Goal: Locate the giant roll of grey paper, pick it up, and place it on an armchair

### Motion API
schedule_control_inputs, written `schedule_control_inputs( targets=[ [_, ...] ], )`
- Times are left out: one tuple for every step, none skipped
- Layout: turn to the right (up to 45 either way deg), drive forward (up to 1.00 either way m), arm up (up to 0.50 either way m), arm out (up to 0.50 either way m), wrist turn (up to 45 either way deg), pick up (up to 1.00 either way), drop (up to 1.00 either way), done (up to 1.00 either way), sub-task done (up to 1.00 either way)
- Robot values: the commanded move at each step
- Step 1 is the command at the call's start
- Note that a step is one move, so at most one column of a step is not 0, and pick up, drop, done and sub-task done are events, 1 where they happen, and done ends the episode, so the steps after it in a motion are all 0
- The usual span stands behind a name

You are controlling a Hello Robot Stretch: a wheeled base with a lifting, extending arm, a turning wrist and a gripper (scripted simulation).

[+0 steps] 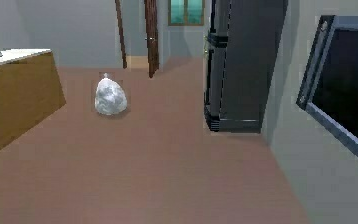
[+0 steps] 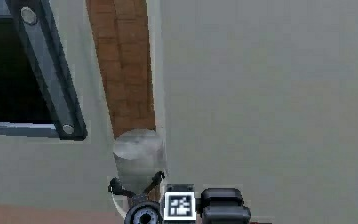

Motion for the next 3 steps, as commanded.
schedule_control_inputs(
  targets=[
    [0.0,0.4,0.0,0.0,0.0,0.0,0.0,0.0,0.0],
    [-6.0,0.0,0.0,0.0,0.0,0.0,0.0,0.0,0.0],
    [0.0,1.0,0.0,0.0,0.0,0.0,0.0,0.0,0.0]
  ],
)
